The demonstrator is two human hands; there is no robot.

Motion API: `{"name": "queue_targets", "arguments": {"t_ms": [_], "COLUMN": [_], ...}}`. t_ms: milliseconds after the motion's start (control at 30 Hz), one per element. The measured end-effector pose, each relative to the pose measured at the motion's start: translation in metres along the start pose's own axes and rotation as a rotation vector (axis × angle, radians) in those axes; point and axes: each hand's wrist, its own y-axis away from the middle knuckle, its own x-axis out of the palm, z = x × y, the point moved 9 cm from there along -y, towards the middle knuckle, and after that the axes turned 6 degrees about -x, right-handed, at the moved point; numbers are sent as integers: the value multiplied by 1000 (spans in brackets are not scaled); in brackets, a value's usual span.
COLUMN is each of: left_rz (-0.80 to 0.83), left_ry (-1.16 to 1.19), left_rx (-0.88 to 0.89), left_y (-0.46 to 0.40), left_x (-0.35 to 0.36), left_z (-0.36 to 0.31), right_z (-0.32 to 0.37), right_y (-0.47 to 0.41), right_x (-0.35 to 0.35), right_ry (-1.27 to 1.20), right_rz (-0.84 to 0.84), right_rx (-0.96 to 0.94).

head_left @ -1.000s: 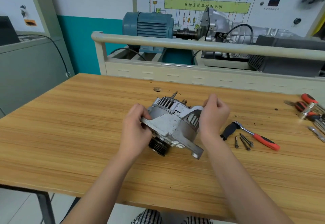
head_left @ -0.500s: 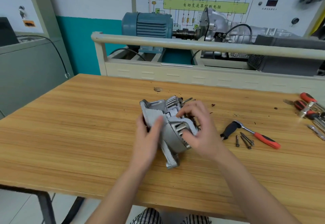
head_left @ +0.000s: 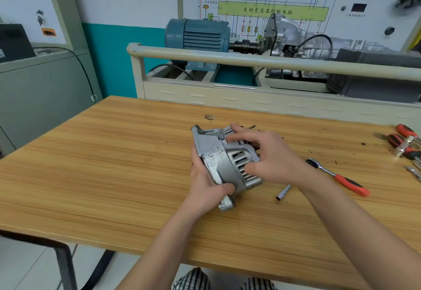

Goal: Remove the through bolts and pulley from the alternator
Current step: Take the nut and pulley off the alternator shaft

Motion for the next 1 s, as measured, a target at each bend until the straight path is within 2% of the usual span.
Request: {"name": "queue_targets", "arguments": {"t_ms": [200, 400, 600, 767, 900, 1000], "left_rz": [-23, -73, -86, -82, -219, -373], "left_ry": [-12, -79, -232, -452, -557, -551], "left_rx": [-40, 1, 85, 265, 273, 107], "left_y": [-3, -5, -5, -1, 10, 15], "left_x": [4, 3, 21, 52, 46, 28], "left_z": [7, 1, -19, -27, -22, -7], "right_z": [-3, -7, -35, -65, -72, -78], "right_y": [-4, 3, 21, 54, 53, 49], "right_x": [-2, -4, -21, -20, -19, -24], "right_ry": [4, -100, -357, -529, -638, -695], "right_rz": [36, 24, -137, -241, -245, -290], "right_rx": [-4, 19, 24, 43, 1, -12]}}
